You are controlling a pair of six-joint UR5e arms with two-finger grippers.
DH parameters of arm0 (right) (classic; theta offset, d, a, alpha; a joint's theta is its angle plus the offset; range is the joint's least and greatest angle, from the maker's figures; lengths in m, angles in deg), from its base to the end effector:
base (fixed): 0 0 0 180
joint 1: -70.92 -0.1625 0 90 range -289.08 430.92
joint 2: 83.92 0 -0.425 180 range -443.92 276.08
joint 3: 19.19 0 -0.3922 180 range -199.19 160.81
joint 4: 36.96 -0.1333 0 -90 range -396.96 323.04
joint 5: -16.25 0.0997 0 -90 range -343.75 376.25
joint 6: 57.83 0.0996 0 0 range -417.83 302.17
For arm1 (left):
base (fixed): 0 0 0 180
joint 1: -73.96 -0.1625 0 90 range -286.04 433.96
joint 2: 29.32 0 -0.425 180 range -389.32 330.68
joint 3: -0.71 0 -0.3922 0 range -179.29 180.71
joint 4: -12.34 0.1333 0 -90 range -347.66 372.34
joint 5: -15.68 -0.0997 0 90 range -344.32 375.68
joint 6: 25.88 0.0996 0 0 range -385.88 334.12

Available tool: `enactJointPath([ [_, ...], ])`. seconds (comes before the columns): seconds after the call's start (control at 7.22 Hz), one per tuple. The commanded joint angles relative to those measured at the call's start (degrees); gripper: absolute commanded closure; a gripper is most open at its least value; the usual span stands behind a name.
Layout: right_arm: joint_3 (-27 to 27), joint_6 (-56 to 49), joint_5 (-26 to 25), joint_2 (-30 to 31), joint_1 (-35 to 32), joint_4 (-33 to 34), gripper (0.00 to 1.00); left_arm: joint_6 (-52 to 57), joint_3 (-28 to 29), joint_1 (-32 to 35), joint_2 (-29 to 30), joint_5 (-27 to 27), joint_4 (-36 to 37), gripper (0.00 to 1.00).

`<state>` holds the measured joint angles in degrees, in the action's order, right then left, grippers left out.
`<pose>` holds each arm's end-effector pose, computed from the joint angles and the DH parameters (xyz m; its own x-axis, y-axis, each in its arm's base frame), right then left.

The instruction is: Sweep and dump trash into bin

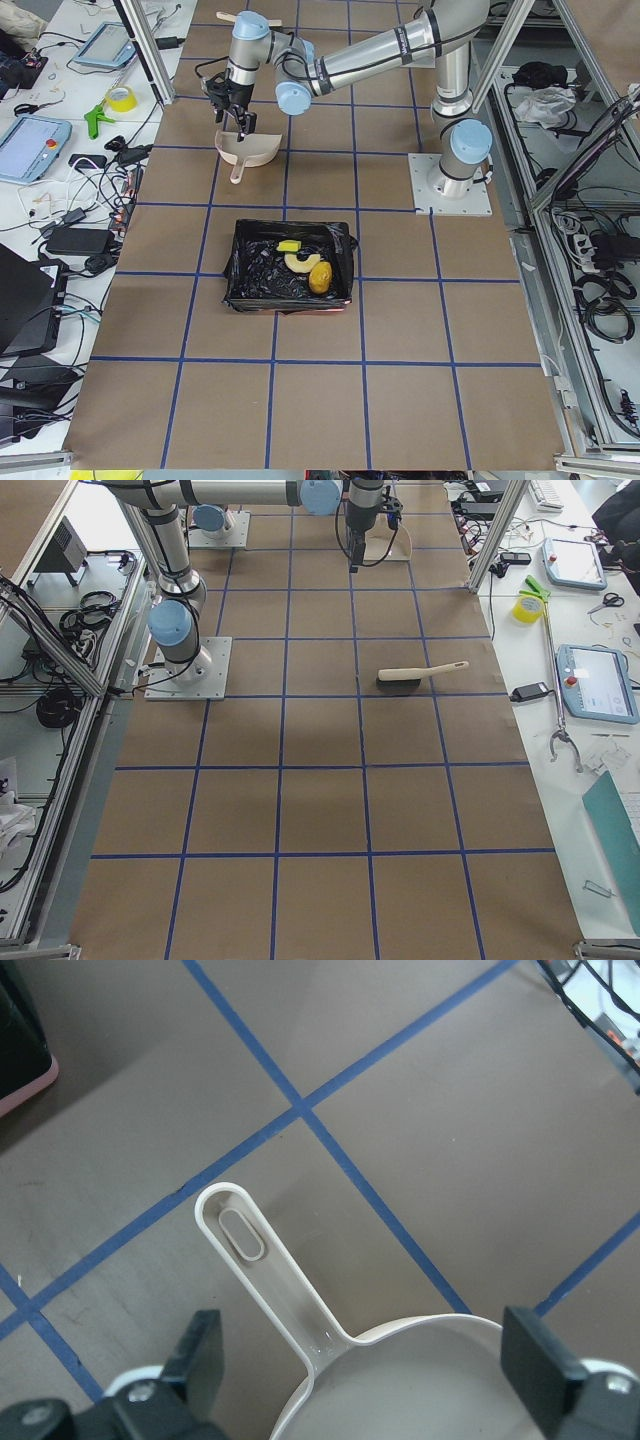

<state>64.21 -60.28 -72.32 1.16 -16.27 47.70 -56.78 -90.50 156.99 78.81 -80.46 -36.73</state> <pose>0.1101 -0.5277 0.4917 -0.9996 0.0079 -0.0276 0.0062 0.9980 0.0627 -0.0451 -0.6417 0.3811 -0.7848 -0.6110 0.1036 -0.6012 0.7099 -0.3668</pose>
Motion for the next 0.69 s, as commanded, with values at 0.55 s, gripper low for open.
enactJointPath([
  [0.55,0.09,0.08,0.07,0.00,0.00,0.06,0.00,11.76,-1.84,0.55,-2.92,11.60,-9.90,0.00],
])
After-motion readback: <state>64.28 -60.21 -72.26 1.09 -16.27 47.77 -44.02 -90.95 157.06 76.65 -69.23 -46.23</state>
